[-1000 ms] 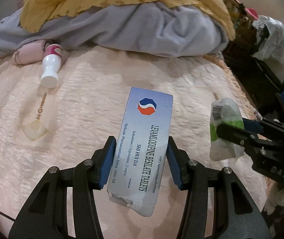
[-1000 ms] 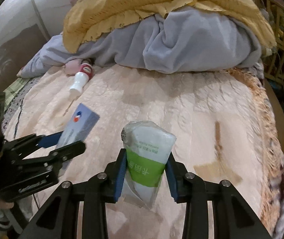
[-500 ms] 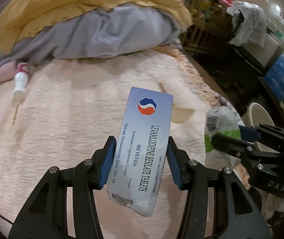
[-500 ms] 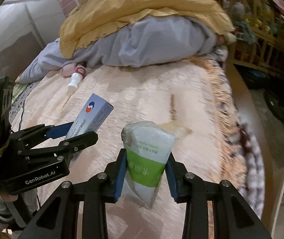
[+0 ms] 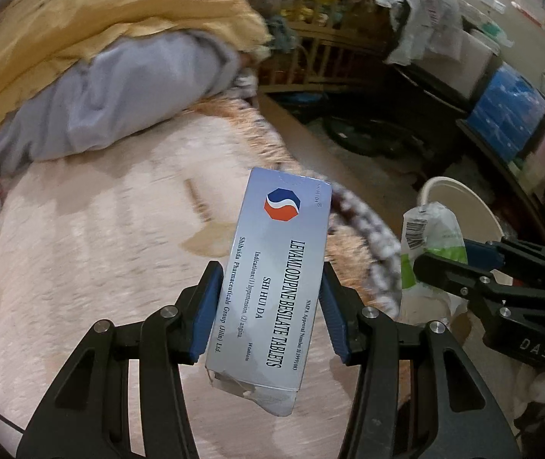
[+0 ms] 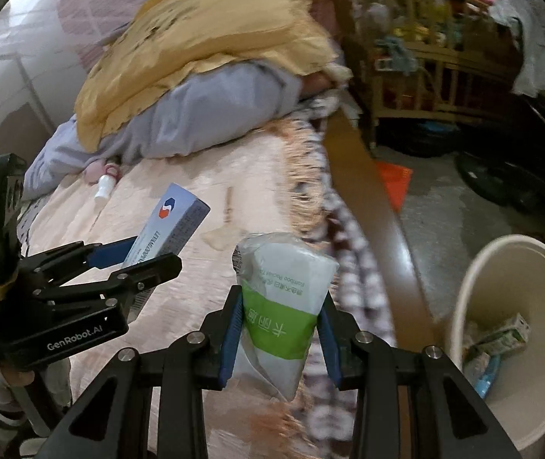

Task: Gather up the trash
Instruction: 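Carry the medicine box and green-white packet over the bucket, then open both tools to drop the box and packet in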

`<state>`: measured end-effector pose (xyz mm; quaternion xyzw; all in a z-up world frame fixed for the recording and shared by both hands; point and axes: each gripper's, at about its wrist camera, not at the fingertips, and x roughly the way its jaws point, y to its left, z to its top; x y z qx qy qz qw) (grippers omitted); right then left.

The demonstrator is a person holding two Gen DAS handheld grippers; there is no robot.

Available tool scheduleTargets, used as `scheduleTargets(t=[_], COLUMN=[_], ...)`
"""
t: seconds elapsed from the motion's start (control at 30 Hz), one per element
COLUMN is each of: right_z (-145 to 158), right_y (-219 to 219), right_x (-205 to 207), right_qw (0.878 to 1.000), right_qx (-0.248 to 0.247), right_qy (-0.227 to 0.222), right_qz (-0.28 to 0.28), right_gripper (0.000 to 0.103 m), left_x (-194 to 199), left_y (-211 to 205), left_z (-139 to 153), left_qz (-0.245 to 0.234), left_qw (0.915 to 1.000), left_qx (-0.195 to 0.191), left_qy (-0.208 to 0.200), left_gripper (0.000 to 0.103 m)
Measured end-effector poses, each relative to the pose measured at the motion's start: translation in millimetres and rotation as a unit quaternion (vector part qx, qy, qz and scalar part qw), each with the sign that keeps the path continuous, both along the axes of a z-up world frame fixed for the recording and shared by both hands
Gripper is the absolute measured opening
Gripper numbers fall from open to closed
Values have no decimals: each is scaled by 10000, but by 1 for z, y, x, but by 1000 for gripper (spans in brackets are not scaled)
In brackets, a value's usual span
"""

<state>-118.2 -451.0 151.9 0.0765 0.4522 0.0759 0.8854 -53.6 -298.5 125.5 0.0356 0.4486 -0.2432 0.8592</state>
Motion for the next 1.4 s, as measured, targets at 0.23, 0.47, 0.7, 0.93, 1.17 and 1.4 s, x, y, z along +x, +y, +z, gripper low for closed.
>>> scheduleTargets(t=[0.23,0.47,0.7,0.93,1.17,1.4], right_z=[0,-6,-13,-24,-34,-40], right_y=[-56,-109,-150,-185,-211,-224], right_x=[-24,-44,-60,-75,-84,-91], right_qw=[9988,9951,9901,9846,9790,9747], right_qx=[9,5,35,70,113,160], right_qy=[1,71,133,217,285,270], right_qz=[-494,-988,-1395,-1734,-2015,-2211], right_gripper=[36,36,36,36,36,37], left_x=[-9,-14,-18,-19,-19,-19], left_y=[-55,-103,-145,-184,-217,-234], left_z=[4,6,4,3,-1,-3], left_qz=[-440,-808,-1134,-1384,-1663,-1787], left_qw=[9990,9967,9935,9901,9844,9791], left_qx=[-9,-4,51,-112,-374,-696], left_qy=[-37,-45,-5,181,447,674], left_gripper=[48,48,48,48,48,50])
